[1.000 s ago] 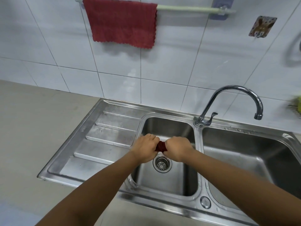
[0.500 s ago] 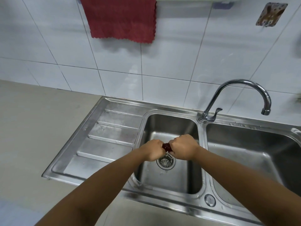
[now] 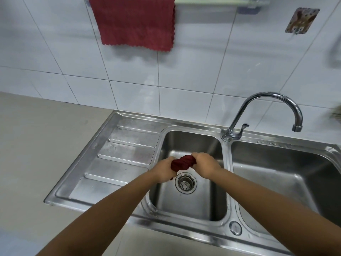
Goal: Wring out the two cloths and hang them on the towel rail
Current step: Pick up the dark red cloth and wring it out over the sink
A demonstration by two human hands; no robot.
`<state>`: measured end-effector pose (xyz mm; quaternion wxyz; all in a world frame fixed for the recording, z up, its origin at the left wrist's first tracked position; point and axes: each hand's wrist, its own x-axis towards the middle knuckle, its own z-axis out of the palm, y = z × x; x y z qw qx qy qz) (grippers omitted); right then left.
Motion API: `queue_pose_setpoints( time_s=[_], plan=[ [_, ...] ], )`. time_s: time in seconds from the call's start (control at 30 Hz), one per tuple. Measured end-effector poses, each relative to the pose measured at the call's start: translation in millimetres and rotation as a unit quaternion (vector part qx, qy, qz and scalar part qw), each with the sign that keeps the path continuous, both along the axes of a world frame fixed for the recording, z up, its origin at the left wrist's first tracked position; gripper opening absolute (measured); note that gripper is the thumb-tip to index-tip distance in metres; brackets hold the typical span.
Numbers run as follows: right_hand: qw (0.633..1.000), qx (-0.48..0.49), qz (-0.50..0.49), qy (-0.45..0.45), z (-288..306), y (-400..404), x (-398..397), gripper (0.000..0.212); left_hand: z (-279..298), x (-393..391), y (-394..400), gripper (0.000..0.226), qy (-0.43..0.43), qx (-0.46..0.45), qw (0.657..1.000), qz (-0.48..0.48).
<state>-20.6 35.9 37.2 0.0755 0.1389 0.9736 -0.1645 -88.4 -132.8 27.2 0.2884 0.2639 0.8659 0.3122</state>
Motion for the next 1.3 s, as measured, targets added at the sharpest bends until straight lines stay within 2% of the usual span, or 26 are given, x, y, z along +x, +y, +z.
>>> queue_pose_setpoints(
  time_s=[0.07,0.17,0.27,0.37,0.47,0.6,0.73,0.83,0.93,1.13,1.3],
  plan=[
    [0.999,-0.04,0.006,-0.029,0,3,0,0.022,-5,3,-3,0.063,0.064,0.056,0.996,0.025],
    [0.984,-0.164,-0.024,-0.063,0,5,0,0.037,-5,10,-10,0.042,0.171,0.117,0.978,0.032],
    [0.928,-0.35,-0.048,-0.123,7,8,-2,0.05,0,15,-14,0.034,0.252,0.119,0.959,-0.05],
    [0.879,-0.423,-0.06,-0.212,16,12,-5,0.053,1,14,-20,0.033,0.326,0.129,0.928,-0.129],
    [0.867,-0.406,-0.061,-0.281,21,11,-3,0.039,0,10,-28,0.033,0.383,0.126,0.895,-0.189],
    [0.885,-0.365,-0.053,-0.283,16,-5,3,0.029,-1,8,-36,0.038,0.42,0.114,0.873,-0.218],
    [0.891,-0.366,-0.022,-0.267,25,-20,9,0.033,3,5,-40,0.05,0.436,0.111,0.864,-0.225],
    [0.882,-0.403,-0.032,-0.244,30,-20,11,0.037,3,0,-45,0.054,0.441,0.09,0.86,-0.238],
    [0.877,-0.428,-0.077,-0.205,25,-16,10,0.033,3,-2,-49,0.052,0.438,0.088,0.859,-0.248],
    [0.903,-0.37,-0.061,-0.211,26,-17,4,0.008,0,1,-45,0.046,0.462,0.089,0.842,-0.264],
    [0.909,-0.361,-0.073,-0.196,30,-25,4,0.015,-2,3,-36,0.037,0.483,0.081,0.842,-0.224]
  ],
)
